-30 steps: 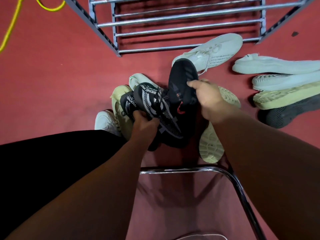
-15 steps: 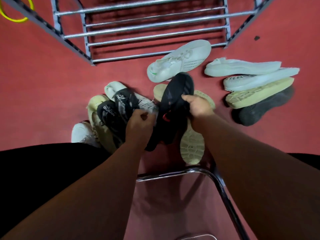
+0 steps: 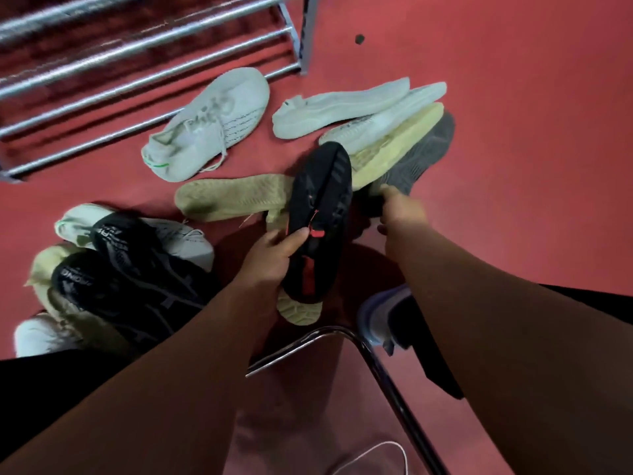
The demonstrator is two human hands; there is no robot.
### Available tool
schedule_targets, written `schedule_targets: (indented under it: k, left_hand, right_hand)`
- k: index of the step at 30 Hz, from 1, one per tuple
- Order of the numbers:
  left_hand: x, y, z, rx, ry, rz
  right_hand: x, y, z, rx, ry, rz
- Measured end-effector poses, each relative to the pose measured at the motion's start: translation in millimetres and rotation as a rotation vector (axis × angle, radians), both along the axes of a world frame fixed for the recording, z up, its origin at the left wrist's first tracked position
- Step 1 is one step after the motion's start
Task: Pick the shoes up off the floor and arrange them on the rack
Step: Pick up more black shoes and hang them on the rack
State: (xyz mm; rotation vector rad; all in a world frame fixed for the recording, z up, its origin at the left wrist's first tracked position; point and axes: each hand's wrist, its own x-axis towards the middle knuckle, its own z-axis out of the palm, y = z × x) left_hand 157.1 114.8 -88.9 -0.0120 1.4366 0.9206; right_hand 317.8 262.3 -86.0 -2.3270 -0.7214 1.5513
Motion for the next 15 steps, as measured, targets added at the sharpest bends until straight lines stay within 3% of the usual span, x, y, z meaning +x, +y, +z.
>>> schedule_targets:
  k: [4,10,15]
  left_hand:
    - [-9,3,-17,-0.023,0.000,0.138]
    - [-10,-2,-29,-0.086,-0.129,0.149]
    - [-7,0,-30,-0.114,-0.125,0.130]
  right_hand:
    - [23,5,-14,-0.107,0.001,-0.133]
    - [16,19,-42,-0.145,0.108,-0.259]
    - [18,21,-49,-0.125,0.141,-0.313]
